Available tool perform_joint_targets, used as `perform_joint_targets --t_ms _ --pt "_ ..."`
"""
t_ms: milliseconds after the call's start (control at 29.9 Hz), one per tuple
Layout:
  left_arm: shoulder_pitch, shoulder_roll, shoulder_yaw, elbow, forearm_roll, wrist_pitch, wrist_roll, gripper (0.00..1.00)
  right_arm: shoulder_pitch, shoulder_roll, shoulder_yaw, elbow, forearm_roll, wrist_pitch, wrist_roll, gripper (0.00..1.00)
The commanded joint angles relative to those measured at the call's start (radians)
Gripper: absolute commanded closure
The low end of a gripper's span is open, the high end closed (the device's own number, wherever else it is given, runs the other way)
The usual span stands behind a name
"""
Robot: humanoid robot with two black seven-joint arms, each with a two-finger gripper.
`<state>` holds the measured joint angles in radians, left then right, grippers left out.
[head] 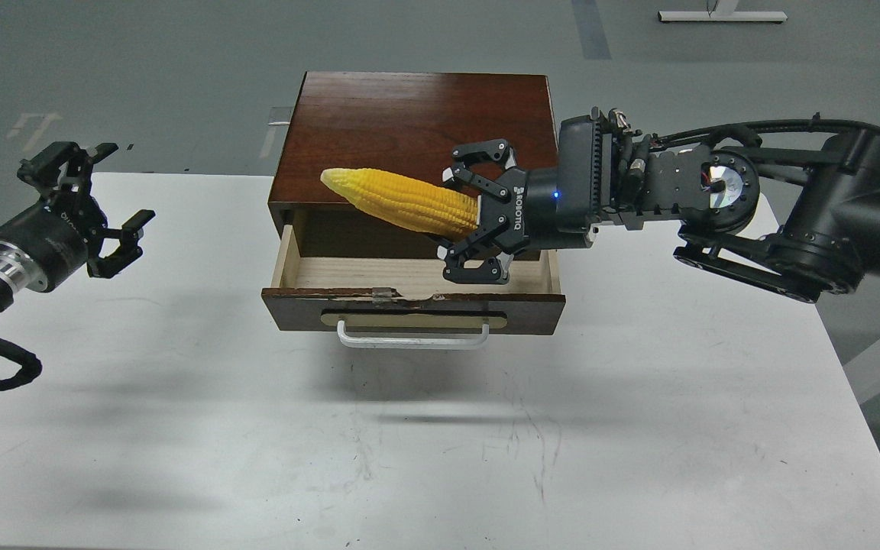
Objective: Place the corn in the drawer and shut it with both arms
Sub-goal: 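Lower the corn into the open drawer and open the right gripper, then withdraw the right gripper up and away from the drawer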
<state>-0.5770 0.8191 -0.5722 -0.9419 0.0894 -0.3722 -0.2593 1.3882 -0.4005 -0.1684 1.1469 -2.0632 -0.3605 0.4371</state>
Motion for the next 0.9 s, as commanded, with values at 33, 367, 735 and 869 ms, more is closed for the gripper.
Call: perform_joint_targets --t_ms 33,367,735,869 --pt "0.0 0.0 0.0 0.0 0.0 0.001 -0.001 0.01 -0.003 0.002 0.001 0.001 0.0 0.0 0.0 0.16" --pt "0.0 -0.006 0.003 0.0 0.0 0.001 -0.001 0.01 -0.008 -0.012 0.003 0.005 0.005 0.0 0.0 0.04" --pt "0.0 0.003 0.002 0.0 0.0 0.001 -0.001 0.01 0.02 -0.003 0.148 0.022 0.241 0.082 -0.052 0.04" --pt "0.0 0.006 0.0 0.0 0.0 -0.001 -0.001 0.01 0.075 -0.008 0.23 0.011 0.542 0.251 -0.109 0.05"
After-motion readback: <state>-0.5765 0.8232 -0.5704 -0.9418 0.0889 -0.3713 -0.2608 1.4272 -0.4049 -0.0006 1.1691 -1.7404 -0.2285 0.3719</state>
